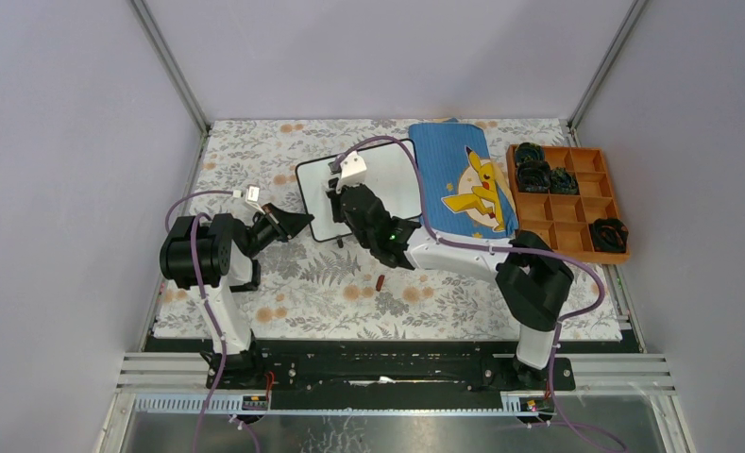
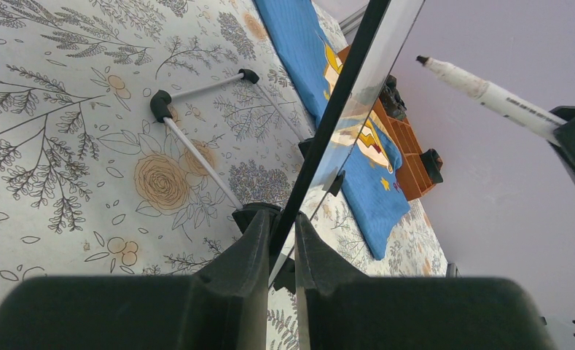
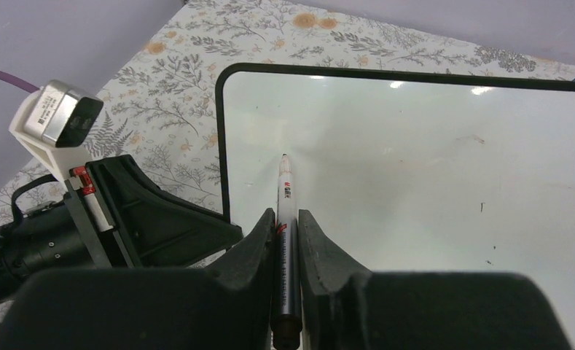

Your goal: Write a sentence on the whiteboard

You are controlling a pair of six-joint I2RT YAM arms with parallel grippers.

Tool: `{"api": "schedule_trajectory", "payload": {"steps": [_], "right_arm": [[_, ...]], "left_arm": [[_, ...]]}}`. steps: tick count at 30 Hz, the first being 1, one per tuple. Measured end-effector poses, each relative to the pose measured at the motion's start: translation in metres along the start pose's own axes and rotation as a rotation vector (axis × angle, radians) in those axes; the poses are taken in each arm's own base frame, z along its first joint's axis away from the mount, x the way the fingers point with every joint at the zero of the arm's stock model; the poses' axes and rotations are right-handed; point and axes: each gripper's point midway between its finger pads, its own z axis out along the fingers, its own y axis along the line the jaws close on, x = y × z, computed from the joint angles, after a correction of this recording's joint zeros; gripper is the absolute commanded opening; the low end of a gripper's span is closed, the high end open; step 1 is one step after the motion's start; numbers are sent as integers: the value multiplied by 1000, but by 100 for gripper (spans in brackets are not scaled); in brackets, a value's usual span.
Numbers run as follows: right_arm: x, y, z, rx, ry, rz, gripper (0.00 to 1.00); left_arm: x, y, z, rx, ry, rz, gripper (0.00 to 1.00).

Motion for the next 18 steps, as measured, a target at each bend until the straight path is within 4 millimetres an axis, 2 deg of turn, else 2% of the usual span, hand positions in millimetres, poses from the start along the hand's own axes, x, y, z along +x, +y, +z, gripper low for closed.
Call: {"api": "schedule_trajectory", "payload": {"steps": [5, 18], "right_arm": [[8, -6, 3, 15, 23, 1, 0], [7, -3, 7, -5, 24, 20, 0]], "left_arm": [[0, 0, 0, 1, 0, 1, 13], [0, 0, 0, 5, 4, 0, 12]]}}
